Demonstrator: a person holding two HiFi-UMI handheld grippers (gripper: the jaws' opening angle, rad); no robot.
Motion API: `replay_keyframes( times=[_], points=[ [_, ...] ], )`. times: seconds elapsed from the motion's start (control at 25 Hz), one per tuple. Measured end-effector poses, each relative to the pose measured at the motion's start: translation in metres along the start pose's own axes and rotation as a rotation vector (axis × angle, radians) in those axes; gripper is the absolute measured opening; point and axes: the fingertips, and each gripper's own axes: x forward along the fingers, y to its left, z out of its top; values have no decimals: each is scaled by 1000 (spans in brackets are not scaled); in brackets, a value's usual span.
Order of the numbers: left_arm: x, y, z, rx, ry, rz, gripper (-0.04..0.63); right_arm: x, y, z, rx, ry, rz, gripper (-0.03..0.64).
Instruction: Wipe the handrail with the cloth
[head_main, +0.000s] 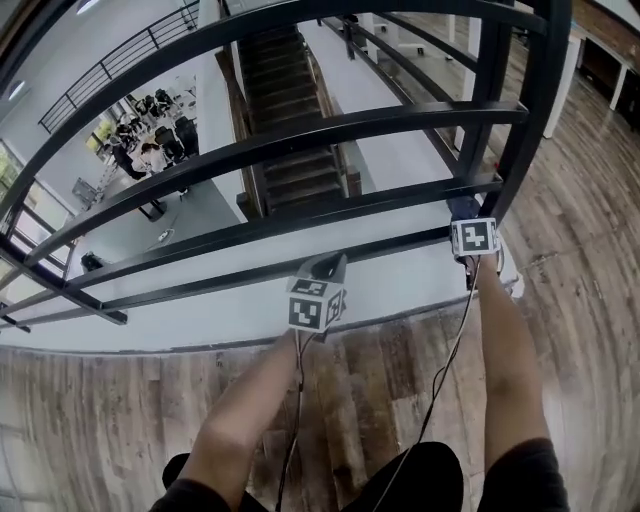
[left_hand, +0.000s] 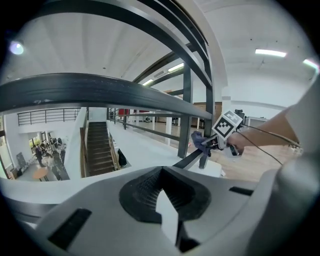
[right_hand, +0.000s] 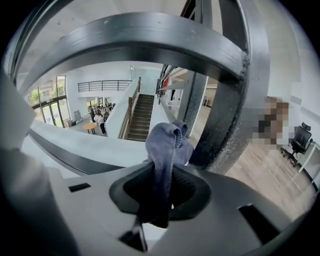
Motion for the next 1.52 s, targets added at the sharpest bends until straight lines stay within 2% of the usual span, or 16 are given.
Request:
replay_keyframes(
  times=[0.04, 0.12, 0.2, 0.32, 0.52, 0.72, 0.84, 0.96, 1.08, 1.16, 1.24, 1.28, 1.36, 1.52],
  points=[
    [-4, 5, -1, -8, -2, 5, 3, 0, 2, 0, 16, 1, 7, 80],
    [-16, 14, -1, -26, -13, 11, 3, -4, -11, -4, 26, 1, -62, 80],
    [-32, 26, 0, -23, -33, 18, 3, -13, -8, -1, 44, -66, -85, 80],
    [-63, 56, -6, 14, -55, 32, 3, -37, 53, 4, 94, -186, 13, 80],
    [-131, 115, -15, -22, -110, 58, 3, -111, 189, 23, 107, -340, 199, 80],
    [-220, 165, 8, -97, -151, 78, 3, -186, 288, 52, 274, -334, 327, 80],
    [-268, 177, 22, -128, -129, 82, 3, -237, 324, 63, 328, -348, 336, 80],
    [-324, 178, 76, -138, -126, 101, 3, -326, 347, 105, 243, -398, 320, 80],
    [-396, 183, 164, -168, -160, 133, 3, -435, 373, 172, 125, -431, 330, 80],
    [-456, 195, 226, -228, -194, 163, 3, -501, 389, 218, 153, -415, 373, 80],
    [-518, 204, 287, -260, -215, 186, 3, -567, 394, 267, 261, -404, 430, 80],
    [-550, 204, 318, -260, -220, 192, 3, -601, 391, 292, 286, -408, 439, 80],
    [-609, 197, 376, -236, -236, 196, 3, -668, 383, 335, 259, -420, 432, 80],
    [-698, 177, 461, -146, -300, 225, 3, -761, 380, 387, 91, -470, 425, 80]
  ],
)
